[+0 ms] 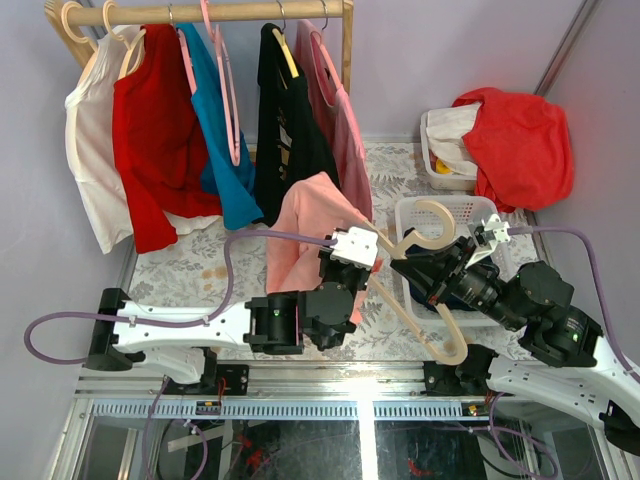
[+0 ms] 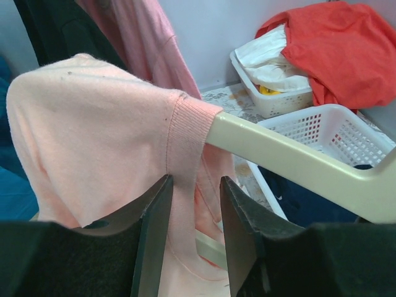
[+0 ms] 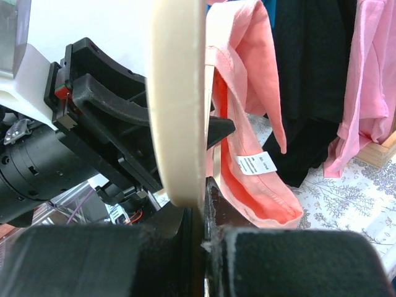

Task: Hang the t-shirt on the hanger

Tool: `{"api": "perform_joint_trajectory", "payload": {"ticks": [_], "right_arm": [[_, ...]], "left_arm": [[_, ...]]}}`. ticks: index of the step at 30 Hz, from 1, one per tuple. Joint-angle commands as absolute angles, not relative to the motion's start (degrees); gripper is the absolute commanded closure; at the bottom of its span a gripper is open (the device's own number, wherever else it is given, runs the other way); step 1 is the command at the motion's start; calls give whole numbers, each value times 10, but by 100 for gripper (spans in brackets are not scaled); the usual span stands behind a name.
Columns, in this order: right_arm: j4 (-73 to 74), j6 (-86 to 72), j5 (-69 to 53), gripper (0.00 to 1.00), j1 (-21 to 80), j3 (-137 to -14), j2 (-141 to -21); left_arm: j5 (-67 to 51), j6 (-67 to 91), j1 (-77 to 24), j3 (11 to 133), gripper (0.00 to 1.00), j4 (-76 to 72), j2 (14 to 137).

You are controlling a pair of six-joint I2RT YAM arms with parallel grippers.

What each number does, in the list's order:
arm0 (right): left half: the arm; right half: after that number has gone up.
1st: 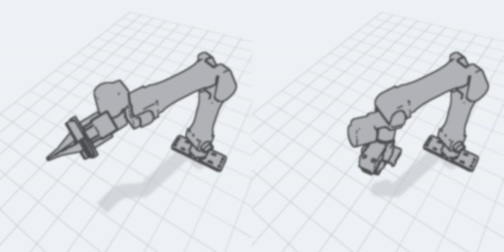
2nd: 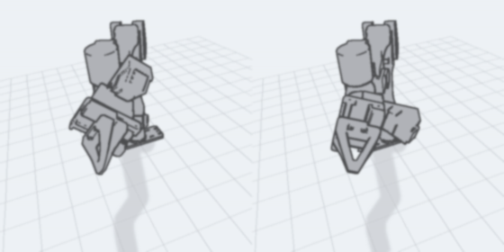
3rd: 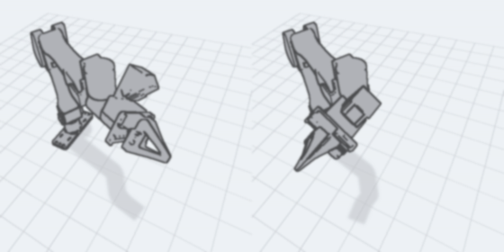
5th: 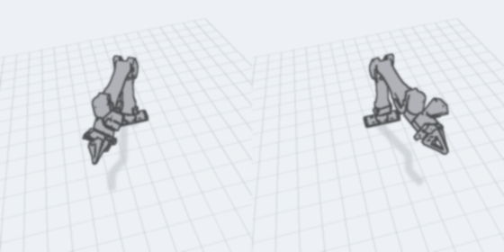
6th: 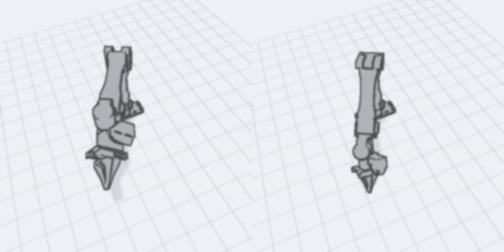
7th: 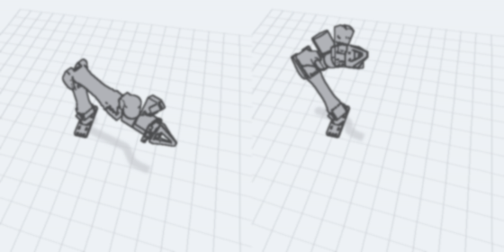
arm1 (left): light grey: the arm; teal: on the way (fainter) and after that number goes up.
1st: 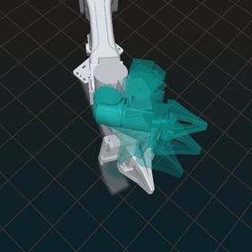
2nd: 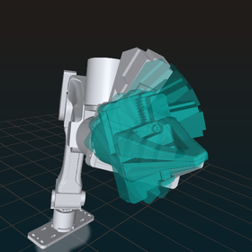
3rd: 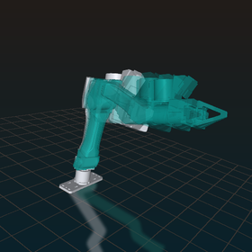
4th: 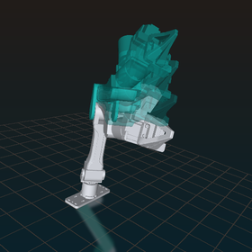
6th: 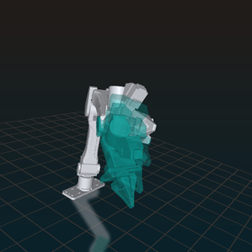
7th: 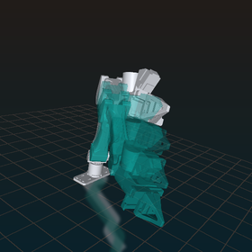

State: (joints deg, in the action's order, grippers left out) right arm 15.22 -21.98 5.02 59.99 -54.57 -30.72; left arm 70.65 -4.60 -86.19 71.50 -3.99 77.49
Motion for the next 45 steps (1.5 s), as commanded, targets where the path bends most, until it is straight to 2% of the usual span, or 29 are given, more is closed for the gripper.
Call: {"api": "perform_joint_trajectory", "payload": {"ticks": [1, 8, 14, 21, 24, 45], "right_arm": [[95, -212, 49, 100, 599, -572, -297], [98, -208, 52, 100, 600, -573, -293], [95, -208, 51, 100, 600, -569, -293], [96, -209, 52, 100, 600, -571, -290], [94, -208, 53, 100, 600, -570, -292], [85, -214, 37, 100, 600, -583, -321]], "left_arm": [[747, -76, -859, 716, 65, -107, 771], [744, -61, -858, 713, 68, -91, 751], [743, -64, -859, 710, 83, -90, 740], [735, -78, -858, 713, 92, -102, 733], [725, -80, -859, 717, 100, -99, 729], [610, -56, -899, 877, 100, 40, 779]]}}
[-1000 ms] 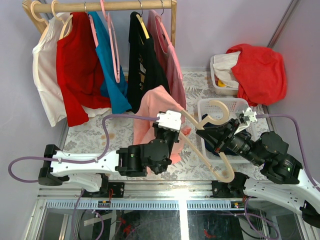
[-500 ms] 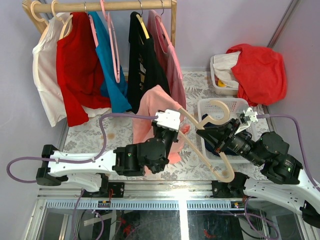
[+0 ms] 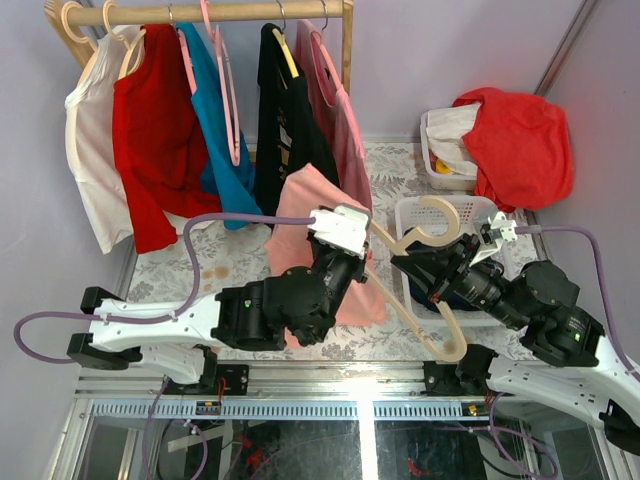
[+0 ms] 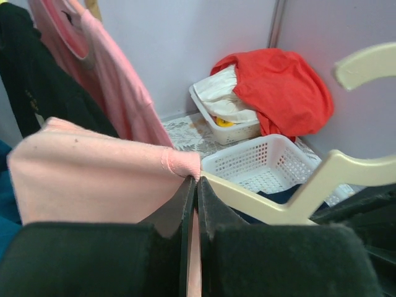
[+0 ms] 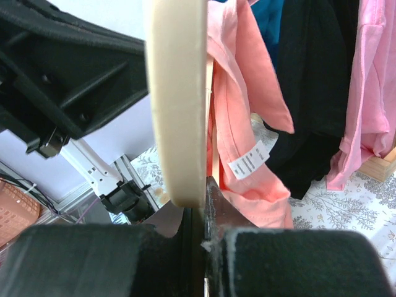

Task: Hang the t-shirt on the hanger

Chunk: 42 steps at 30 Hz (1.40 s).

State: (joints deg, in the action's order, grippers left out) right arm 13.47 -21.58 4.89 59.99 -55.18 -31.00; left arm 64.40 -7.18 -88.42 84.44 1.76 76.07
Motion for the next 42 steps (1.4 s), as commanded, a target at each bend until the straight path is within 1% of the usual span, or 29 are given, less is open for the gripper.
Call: {"api": "perform_joint_trajectory", "payload": {"ticks": [1, 9, 21, 27, 35, 36, 38, 40, 42], "right_arm": [[84, -214, 36, 100, 599, -586, -324], [92, -218, 26, 100, 600, -611, -366], [26, -211, 52, 100, 600, -579, -364], [-21, -203, 62, 100, 600, -553, -332], [-81, -195, 65, 100, 599, -504, -280], [-87, -193, 65, 100, 600, -500, -272], [-93, -189, 64, 100, 599, -492, -257], [-93, -183, 63, 100, 600, -490, -244], [-88, -174, 59, 100, 600, -490, -234]], "left_arm": [[605, -53, -902, 883, 100, 43, 782], [560, -32, -924, 923, 100, 65, 817], [556, -25, -972, 975, 100, 99, 844], [555, -15, -987, 987, 100, 109, 848], [555, 12, -1000, 1033, 100, 165, 865], [554, 18, -1000, 1032, 98, 169, 863], [563, 31, -1000, 1034, 89, 182, 859], [573, 46, -1000, 1037, 78, 201, 852], [581, 65, -1000, 1048, 71, 228, 842]]}}
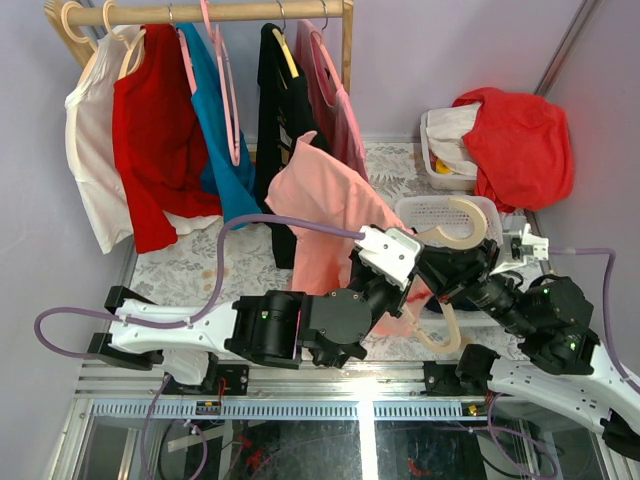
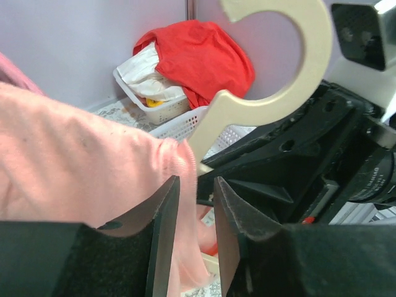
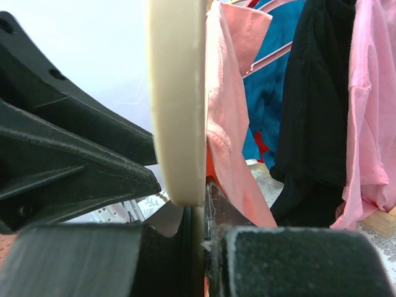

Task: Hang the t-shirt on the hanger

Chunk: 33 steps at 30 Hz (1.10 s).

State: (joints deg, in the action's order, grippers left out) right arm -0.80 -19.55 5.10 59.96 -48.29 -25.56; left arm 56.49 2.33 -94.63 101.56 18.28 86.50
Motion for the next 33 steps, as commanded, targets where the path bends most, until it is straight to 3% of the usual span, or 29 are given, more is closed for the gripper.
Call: {"api": "perform_joint_trajectory", "payload": {"ticks": [1, 8, 13, 25, 33], "right_arm": [[-85, -171, 56, 100, 599, -489, -228], [-84, -150, 52, 100, 599, -465, -180], [-94, -141, 49, 100, 600, -452, -155], [-41, -118, 31, 100, 600, -503, -143], [10, -126, -1, 100, 600, -547, -160]], "left_arm": [[583, 75, -1000, 1058, 68, 244, 840], [564, 100, -1016, 1202, 68, 369, 858], [638, 87, -1038, 1270, 67, 412, 863], [682, 100, -1039, 1108, 61, 357, 723], [712, 47, -1039, 1086, 54, 353, 691]]}}
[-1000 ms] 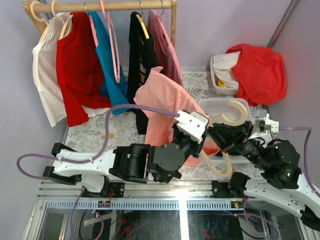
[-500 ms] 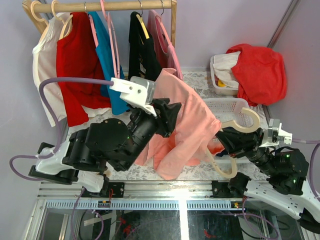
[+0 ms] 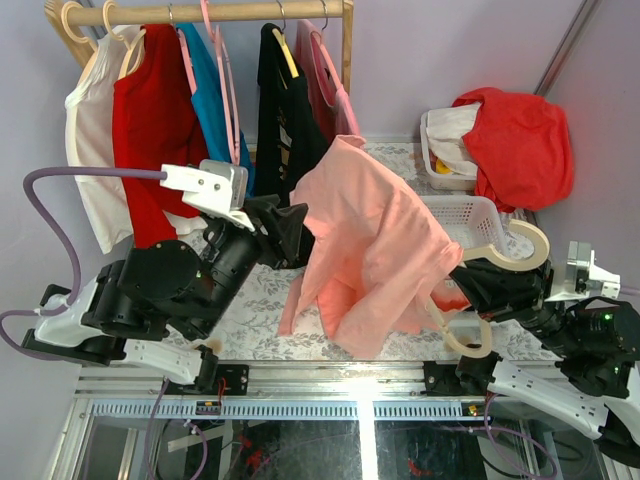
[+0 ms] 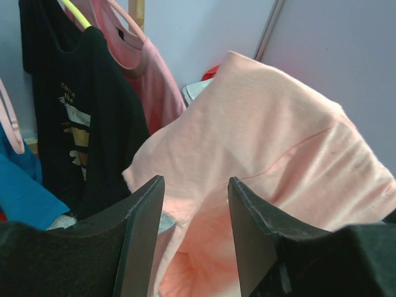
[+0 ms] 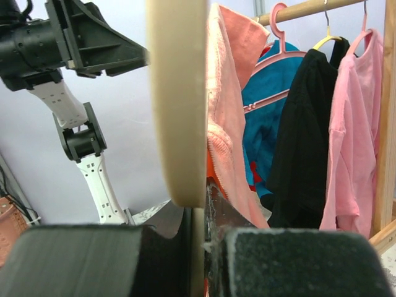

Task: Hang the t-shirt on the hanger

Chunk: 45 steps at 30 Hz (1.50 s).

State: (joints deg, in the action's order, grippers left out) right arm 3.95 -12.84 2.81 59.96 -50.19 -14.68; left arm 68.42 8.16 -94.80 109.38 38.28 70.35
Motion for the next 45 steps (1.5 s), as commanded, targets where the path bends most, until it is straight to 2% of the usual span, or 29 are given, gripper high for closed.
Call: {"api": "perform_joint_trajectory", "payload": {"ticks": [1, 11, 17, 21, 27, 32, 35, 38, 39, 43, 45], "right_arm": [[16, -127, -11, 100, 600, -553, -165], [32, -146, -101, 100, 600, -577, -230], [41, -156, -124, 100, 600, -578, -264], [38, -151, -114, 100, 601, -569, -266], [26, -148, -95, 100, 600, -554, -263], [13, -144, -63, 100, 600, -534, -268], [-11, -143, -43, 100, 600, -513, -270], [-29, -143, -39, 100, 600, -501, -275], [-34, -142, -40, 100, 600, -500, -278], [-38, -135, -36, 100, 600, -502, -287], [-40, -133, -34, 100, 600, -502, -291]], "left_arm": [[714, 40, -1039, 1089, 53, 352, 690], [720, -19, -1053, 1226, 49, 424, 756], [712, -41, -1075, 1284, 38, 462, 790], [703, 8, -1078, 1288, 33, 518, 799], [689, 146, -1078, 1301, 31, 624, 824], [661, 191, -1077, 1238, 30, 563, 794], [650, 198, -1077, 1145, 13, 469, 742], [665, 205, -1075, 1096, 7, 424, 716], [666, 212, -1070, 1093, 2, 425, 717], [663, 227, -1052, 1075, 0, 414, 717], [622, 234, -1011, 1038, 0, 380, 698]]}}
